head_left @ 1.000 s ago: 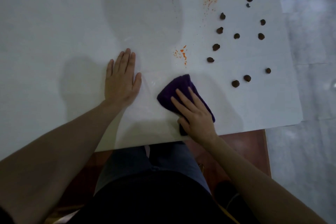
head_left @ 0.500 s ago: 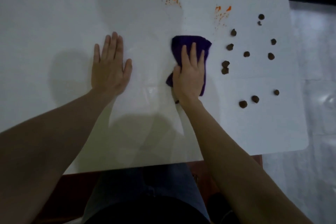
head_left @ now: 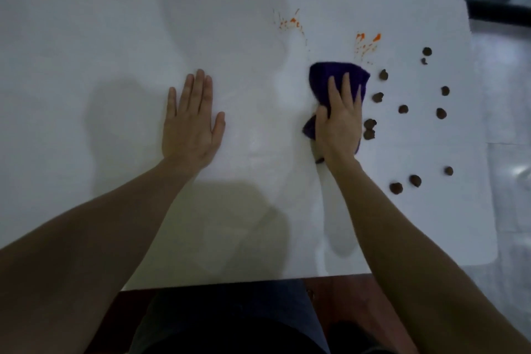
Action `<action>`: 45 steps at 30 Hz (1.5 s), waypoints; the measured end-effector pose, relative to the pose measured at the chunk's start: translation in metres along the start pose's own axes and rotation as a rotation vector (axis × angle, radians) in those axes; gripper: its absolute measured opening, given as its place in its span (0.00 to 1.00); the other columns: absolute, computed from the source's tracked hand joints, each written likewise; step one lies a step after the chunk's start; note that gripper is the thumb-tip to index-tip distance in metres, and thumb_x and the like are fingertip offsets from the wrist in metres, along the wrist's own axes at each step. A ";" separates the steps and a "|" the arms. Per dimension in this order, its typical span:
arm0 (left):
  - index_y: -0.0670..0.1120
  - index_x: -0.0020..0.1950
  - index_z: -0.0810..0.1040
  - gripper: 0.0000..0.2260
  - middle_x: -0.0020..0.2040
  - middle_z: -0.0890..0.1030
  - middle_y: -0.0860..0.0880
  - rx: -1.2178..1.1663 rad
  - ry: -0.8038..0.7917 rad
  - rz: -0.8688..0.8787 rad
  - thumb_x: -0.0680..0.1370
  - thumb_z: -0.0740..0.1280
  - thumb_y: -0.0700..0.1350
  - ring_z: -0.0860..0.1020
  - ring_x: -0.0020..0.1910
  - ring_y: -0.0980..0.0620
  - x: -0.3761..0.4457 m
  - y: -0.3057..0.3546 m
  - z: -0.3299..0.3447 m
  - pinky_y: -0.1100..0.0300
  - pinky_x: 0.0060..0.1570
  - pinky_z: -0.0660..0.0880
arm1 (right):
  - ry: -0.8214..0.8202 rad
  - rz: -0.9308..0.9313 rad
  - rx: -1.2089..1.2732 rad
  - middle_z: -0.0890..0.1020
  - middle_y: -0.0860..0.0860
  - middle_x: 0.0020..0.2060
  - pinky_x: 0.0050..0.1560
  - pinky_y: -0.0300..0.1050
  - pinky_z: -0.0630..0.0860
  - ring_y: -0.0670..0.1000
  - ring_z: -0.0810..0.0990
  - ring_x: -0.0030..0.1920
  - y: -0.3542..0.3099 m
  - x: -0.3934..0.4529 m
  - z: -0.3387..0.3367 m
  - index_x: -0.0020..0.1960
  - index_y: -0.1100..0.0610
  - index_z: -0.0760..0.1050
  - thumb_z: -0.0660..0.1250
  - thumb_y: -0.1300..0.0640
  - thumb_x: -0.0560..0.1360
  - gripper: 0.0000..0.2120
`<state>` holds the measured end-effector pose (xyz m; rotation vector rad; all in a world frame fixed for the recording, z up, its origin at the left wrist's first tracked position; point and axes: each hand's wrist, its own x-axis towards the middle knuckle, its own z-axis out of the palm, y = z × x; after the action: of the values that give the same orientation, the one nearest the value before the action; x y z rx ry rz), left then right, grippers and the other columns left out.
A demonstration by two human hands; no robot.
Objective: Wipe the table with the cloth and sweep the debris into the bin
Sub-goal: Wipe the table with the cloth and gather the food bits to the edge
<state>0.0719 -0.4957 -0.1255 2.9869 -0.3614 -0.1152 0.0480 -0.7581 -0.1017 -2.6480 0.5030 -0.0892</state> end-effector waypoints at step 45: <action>0.43 0.81 0.46 0.30 0.82 0.48 0.45 0.025 0.012 0.031 0.83 0.45 0.56 0.47 0.81 0.48 0.103 -0.004 -0.005 0.45 0.78 0.47 | 0.045 0.128 -0.040 0.53 0.58 0.79 0.78 0.54 0.47 0.63 0.48 0.78 -0.026 0.163 0.009 0.79 0.56 0.56 0.53 0.53 0.82 0.26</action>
<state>0.1727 -0.5157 -0.1272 3.0038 -0.4103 -0.0902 0.2096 -0.7919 -0.1016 -2.6500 0.6942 -0.1009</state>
